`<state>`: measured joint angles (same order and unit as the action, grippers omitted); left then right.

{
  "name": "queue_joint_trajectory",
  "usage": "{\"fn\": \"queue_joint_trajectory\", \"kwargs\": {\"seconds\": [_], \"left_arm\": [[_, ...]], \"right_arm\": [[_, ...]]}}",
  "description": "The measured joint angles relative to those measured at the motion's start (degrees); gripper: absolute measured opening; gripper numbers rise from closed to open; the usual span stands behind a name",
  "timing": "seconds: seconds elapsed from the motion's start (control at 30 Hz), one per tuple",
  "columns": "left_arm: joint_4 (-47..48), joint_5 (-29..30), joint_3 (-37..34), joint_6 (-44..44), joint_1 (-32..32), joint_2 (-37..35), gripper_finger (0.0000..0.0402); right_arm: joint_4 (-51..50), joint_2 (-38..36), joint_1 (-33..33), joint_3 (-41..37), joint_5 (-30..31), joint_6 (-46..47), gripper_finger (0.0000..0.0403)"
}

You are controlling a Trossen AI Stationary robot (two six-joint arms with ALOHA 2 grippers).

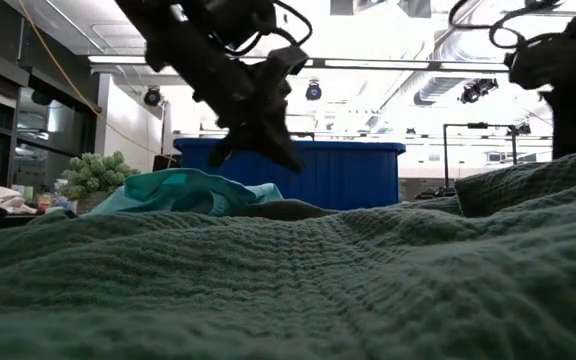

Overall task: Fold laundry
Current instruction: Fold the green polo shirt from the blue laundry bin

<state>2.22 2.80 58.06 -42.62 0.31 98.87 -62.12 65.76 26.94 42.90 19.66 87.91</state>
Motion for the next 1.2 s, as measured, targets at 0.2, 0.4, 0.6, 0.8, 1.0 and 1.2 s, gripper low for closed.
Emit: {"fn": "queue_joint_trajectory", "kwargs": {"seconds": [0.2,0.4,0.6,0.8,1.0,1.2], "left_arm": [[-2.01,-0.64,0.0,-0.62,0.44,0.0,0.0],[-10.38,3.72,2.21,-1.75,-3.44,2.22,0.0],[-10.81,0.55,17.22,3.0,-3.73,14.19,0.0],[1.99,-0.8,32.5,5.67,-3.77,25.18,0.0],[18.56,3.12,33.41,7.26,-5.51,26.56,0.0],[38.99,7.62,32.94,9.52,-8.19,26.34,0.0]], "right_arm": [[8.63,0.13,-12.35,-5.82,-10.95,-17.13,0.0001],[26.68,0.15,-21.5,-11.17,-14.7,-22.17,0.0],[28.62,-3.1,-26.22,-9.49,-14.77,-26.97,0.0],[27.78,-13.78,-28.54,-9.12,-12.52,-24.89,0.0],[23.47,-23.62,-28.36,-9.1,-11.25,-22.33,0.0],[21.74,-25.41,-27.51,-9.1,-13.04,-22.04,0.0]]}}
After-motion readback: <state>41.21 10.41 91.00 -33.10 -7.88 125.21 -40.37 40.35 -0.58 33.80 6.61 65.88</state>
